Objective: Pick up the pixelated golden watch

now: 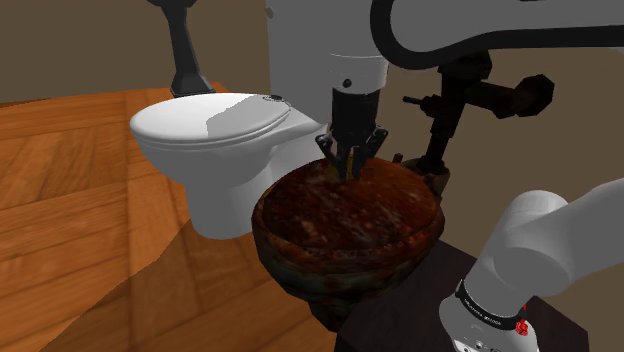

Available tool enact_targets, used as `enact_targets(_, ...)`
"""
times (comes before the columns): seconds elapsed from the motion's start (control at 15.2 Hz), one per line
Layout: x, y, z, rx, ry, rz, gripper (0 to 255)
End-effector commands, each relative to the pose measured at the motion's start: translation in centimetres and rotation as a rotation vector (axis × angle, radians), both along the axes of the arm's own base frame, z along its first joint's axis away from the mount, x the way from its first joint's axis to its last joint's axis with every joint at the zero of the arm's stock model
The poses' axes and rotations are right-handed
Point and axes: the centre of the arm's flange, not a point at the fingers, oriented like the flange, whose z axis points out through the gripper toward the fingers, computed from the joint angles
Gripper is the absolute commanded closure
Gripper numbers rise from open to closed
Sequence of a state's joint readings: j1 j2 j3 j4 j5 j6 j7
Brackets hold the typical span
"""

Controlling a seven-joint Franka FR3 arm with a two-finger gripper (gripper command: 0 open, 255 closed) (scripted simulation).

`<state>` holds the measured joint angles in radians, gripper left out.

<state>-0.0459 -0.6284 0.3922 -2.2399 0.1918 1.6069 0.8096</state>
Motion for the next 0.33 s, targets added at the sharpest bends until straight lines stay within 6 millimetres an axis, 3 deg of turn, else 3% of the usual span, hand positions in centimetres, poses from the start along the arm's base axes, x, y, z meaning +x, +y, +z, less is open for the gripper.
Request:
enact_targets(0.0, 0.0, 0.0, 1.1, 0.0, 0.0, 0.0, 255)
enact_targets(0.26, 0.0, 0.0, 2.2, 0.0, 0.0, 0.0, 255)
